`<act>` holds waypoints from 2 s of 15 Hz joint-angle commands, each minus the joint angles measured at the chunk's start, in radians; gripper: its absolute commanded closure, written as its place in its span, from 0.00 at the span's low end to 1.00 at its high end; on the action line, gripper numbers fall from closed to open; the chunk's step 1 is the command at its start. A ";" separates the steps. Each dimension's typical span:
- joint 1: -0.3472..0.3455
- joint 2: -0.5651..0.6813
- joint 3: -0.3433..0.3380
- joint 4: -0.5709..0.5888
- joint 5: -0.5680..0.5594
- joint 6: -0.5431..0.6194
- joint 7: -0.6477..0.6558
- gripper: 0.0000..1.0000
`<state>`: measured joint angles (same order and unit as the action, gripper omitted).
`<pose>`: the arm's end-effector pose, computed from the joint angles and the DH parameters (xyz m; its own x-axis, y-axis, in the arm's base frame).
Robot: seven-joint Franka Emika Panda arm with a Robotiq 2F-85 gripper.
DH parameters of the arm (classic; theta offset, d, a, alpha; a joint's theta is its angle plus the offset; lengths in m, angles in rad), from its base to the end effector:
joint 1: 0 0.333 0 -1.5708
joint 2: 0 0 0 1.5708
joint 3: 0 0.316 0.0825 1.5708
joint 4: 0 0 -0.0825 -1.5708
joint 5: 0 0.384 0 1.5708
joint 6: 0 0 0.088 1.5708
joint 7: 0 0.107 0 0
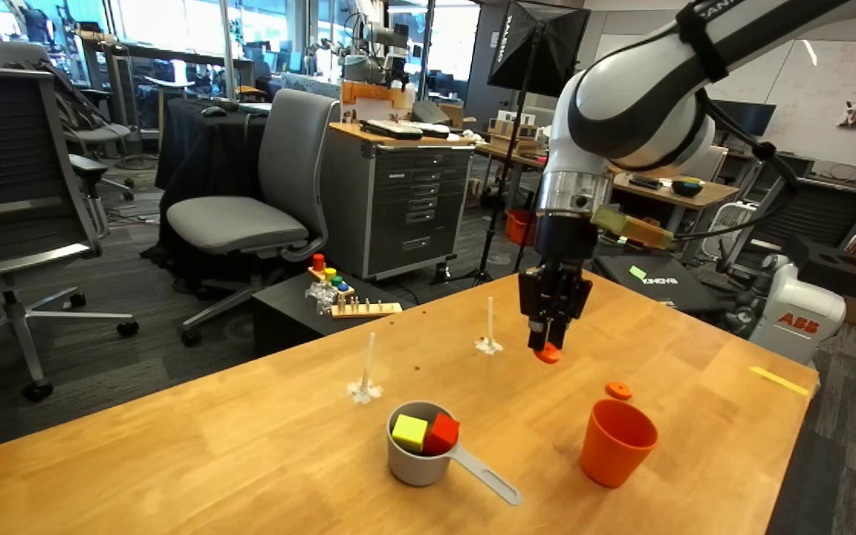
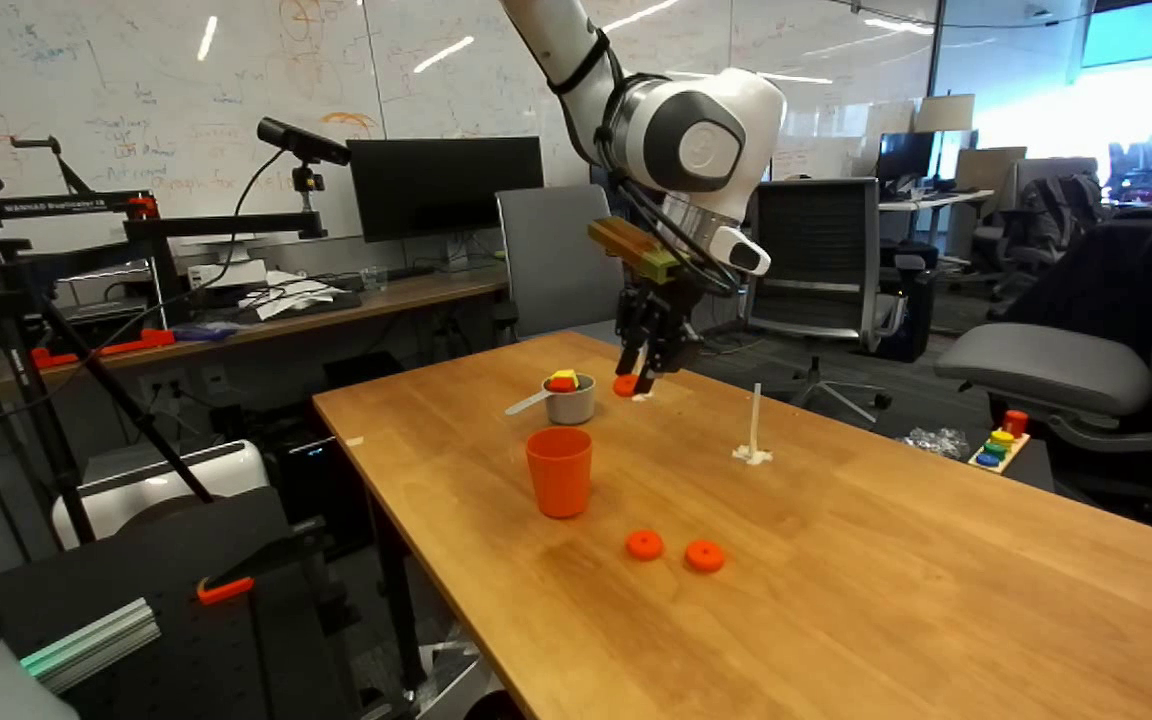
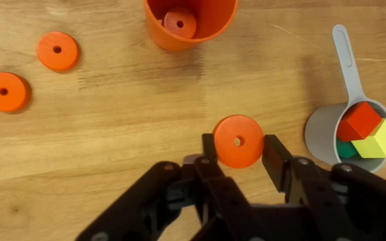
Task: Put the three blocks in the gray cup then put the orange disks in the orange cup
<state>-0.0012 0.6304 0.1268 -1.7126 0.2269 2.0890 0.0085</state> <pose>0.6398 0.0856 0.2097 0.9639 -0.0026 -0.2663 -0.0666 -0.9705 -0.2317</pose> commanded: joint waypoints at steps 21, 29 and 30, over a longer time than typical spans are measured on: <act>-0.021 -0.228 0.006 -0.396 0.130 0.093 -0.145 0.82; -0.044 -0.208 -0.008 -0.373 0.125 0.074 -0.158 0.00; -0.043 -0.204 -0.014 -0.365 0.116 0.073 -0.153 0.00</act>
<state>-0.0393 0.4406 0.1233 -2.0759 0.3303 2.1652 -0.1198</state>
